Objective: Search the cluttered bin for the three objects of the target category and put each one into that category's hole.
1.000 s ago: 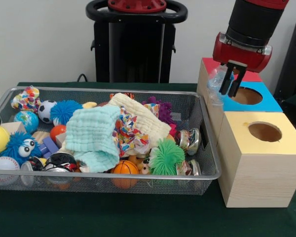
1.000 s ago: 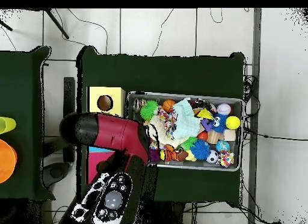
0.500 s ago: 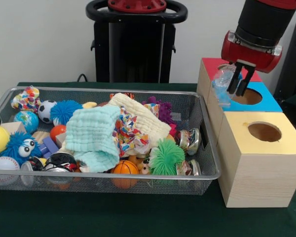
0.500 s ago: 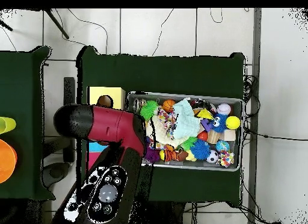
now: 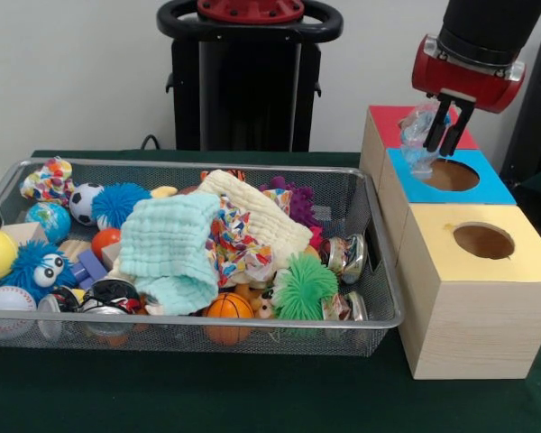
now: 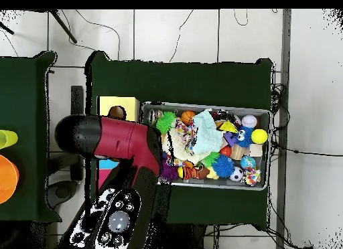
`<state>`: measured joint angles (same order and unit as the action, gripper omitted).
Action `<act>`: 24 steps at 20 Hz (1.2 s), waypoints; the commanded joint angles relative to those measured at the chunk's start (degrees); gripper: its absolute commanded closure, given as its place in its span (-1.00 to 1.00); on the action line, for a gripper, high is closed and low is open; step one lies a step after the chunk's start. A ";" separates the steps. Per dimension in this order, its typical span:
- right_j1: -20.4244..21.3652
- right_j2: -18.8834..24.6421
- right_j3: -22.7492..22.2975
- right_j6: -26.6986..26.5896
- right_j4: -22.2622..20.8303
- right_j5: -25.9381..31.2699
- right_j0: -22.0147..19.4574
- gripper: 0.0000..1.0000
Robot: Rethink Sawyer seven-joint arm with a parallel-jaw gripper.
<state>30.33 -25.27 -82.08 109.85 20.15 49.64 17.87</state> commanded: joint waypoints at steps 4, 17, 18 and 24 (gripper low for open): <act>0.09 7.01 -5.44 12.62 2.82 1.46 -0.34 1.00; -0.65 9.18 -9.37 11.06 4.56 -6.98 0.27 1.00; -0.58 9.38 -9.92 10.62 4.55 -7.49 0.24 1.00; 0.79 12.46 -14.20 4.58 3.28 -11.20 -2.16 1.00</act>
<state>31.43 -21.68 -86.44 109.85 22.87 43.54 18.18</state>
